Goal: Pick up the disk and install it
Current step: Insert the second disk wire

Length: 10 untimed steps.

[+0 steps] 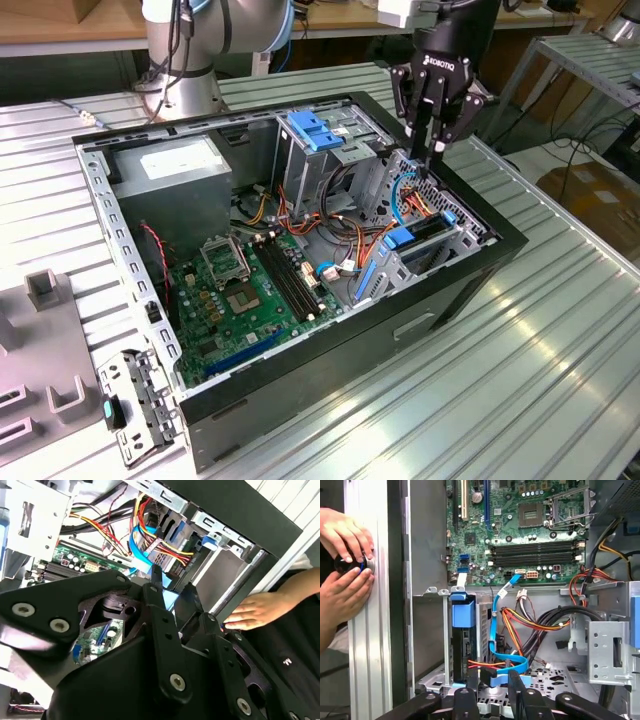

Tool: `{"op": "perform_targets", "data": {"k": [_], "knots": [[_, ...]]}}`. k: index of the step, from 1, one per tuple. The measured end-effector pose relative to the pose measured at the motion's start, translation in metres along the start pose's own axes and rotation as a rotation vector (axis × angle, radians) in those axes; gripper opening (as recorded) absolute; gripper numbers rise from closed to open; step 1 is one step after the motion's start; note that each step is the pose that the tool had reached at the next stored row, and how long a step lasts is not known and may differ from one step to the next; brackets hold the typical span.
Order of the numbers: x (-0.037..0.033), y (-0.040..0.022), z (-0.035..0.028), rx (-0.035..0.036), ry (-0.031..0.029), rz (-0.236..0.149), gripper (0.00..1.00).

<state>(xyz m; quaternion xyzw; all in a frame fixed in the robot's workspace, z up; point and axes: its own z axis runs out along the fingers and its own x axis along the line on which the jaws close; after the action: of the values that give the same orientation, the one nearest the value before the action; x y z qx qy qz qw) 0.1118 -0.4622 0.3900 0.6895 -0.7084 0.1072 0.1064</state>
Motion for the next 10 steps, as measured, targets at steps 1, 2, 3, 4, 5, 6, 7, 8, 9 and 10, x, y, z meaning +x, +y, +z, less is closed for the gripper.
{"op": "perform_targets", "data": {"k": [1, 2, 3, 4, 5, 6, 7, 8, 9, 10], "knots": [[-0.001, -0.0001, 0.0007, 0.0002, 0.0087, 0.0, 0.38], [-0.0015, -0.0001, 0.0014, 0.0004, 0.015, 0.0, 0.38], [-0.0019, -0.0001, 0.0021, 0.0005, 0.0202, 0.0, 0.38], [-0.0026, -0.0001, 0.0032, 0.0006, 0.0254, 0.0, 0.38], [-0.0032, -0.0001, 0.0045, 0.0008, 0.0285, 0.0, 0.38], [-0.0038, 0.0, 0.0063, 0.0008, 0.0305, 0.0, 0.38], [-0.0045, 0.0, 0.0084, 0.0009, 0.0326, 0.0, 0.38], [-0.005, 0.0, 0.01, 0.0009, 0.0341, 0.0, 0.38], [-0.0059, 0.0, 0.0126, 0.001, 0.0373, 0.0, 0.38], [-0.0066, 0.0, 0.0149, 0.0011, 0.0418, 0.0, 0.38]]}}
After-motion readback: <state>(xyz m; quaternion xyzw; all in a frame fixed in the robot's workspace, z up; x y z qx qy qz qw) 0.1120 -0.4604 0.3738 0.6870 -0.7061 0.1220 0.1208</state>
